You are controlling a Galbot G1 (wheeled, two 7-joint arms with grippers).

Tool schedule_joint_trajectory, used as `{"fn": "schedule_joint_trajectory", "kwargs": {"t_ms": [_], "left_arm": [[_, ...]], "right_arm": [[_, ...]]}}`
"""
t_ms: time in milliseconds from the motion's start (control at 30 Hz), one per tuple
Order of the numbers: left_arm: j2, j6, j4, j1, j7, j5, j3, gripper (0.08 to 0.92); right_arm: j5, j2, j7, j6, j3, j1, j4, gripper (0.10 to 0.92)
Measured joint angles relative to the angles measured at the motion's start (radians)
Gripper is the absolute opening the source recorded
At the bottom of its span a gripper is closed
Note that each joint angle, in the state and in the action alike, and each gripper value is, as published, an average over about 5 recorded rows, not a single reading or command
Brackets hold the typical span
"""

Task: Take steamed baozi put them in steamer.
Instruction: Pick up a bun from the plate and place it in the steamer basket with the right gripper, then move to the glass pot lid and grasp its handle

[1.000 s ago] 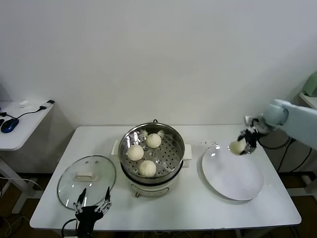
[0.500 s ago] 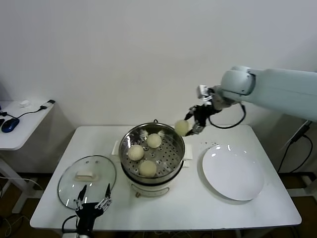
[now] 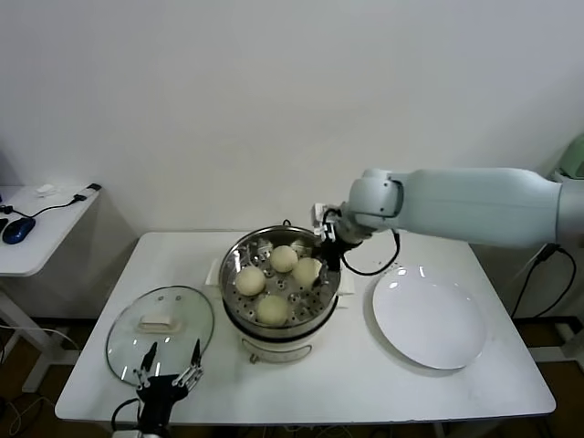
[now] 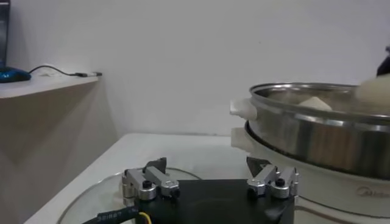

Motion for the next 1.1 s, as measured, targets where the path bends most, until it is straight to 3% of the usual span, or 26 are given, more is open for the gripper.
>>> {"fn": "schedule_joint_trajectory", "kwargs": {"t_ms": [300, 567, 900, 1100], "left_arm": [[0.004, 0.000, 0.004, -0.004, -0.001, -0.003, 0.003, 0.823], [0.007, 0.002, -0.006, 0.003, -0.001, -0.006, 0.001, 0.823], [0.007, 0.003, -0.024, 0.013, 0.001, -0.007, 0.003, 0.823], [0.012, 0.002, -0.029, 0.006, -0.002, -0.026, -0.004, 0.823]], "right_arm": [[-0.025, 0.016, 0.031, -0.010, 0.028, -0.076, -0.036, 0.686], [-0.009, 0.016, 0.001, 0.022, 0.043, -0.077, -0.054, 0.816], [0.062, -0.039, -0.074, 0.093, 0.054, 0.020, -0.048, 0.823], [0.071, -0.131, 0.031, 0.116, 0.197, -0.025, -0.052, 0.823]]}}
